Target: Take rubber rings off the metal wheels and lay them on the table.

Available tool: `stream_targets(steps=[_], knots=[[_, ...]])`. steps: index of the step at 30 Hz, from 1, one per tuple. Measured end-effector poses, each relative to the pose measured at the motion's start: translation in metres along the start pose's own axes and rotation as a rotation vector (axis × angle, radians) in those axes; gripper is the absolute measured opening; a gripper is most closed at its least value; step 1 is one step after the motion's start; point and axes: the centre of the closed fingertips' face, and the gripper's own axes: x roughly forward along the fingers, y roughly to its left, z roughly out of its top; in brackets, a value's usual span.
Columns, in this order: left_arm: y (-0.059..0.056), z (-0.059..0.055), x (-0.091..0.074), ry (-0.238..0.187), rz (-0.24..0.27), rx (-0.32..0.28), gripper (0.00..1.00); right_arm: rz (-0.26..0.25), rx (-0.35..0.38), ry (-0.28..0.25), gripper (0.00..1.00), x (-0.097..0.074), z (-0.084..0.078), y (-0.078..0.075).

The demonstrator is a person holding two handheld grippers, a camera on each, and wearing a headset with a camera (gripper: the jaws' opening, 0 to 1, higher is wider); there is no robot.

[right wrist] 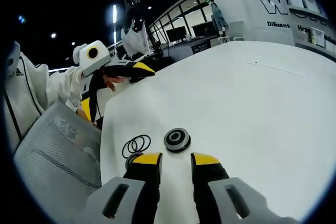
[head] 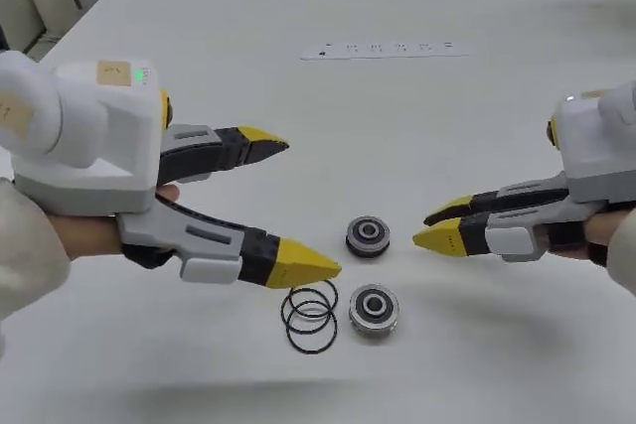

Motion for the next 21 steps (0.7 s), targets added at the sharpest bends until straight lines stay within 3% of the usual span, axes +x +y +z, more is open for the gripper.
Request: stream_targets(steps=[3, 8, 11, 21], knots=[[0.001, 0.001, 0.006, -0.012, -0.02, -0.047, 0.83, 0.004, -0.009, 0.0, 0.21, 0.002, -0.001, 0.001], [0.005, 0.001, 0.014, -0.017, -0.028, -0.056, 0.79, 0.009, -0.042, 0.012, 0.28, 0.006, -0.004, 0.002], [0.006, -0.004, 0.019, 0.001, -0.039, -0.041, 0.76, 0.012, -0.064, 0.016, 0.3, 0.009, -0.005, 0.002], [0.013, -0.015, 0.039, 0.023, -0.051, -0.049, 0.64, 0.03, -0.089, 0.014, 0.31, 0.023, -0.004, 0.003]])
